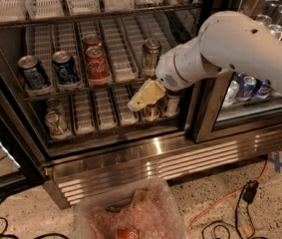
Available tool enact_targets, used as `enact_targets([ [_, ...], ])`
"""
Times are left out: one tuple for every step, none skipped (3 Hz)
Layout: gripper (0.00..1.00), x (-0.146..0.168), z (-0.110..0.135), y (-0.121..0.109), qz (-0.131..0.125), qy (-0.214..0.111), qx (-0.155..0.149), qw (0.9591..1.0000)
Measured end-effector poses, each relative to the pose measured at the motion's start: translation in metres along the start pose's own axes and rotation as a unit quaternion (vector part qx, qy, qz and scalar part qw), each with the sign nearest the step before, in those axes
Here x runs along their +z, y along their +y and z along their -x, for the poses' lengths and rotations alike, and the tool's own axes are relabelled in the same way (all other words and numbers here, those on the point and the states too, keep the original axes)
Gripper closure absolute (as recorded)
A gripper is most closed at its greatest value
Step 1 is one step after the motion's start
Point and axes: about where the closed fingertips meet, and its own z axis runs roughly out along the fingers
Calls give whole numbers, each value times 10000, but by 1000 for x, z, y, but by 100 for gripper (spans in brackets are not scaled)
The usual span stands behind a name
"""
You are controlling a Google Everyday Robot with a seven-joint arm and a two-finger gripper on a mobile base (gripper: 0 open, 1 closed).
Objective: Pick coke can from middle shelf of fridge
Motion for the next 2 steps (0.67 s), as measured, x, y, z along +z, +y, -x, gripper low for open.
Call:
enact_targets([
  [0, 2, -2, 0, 25, 1, 27, 10000],
  [0, 2, -2, -2, -44, -43, 101, 9999],
])
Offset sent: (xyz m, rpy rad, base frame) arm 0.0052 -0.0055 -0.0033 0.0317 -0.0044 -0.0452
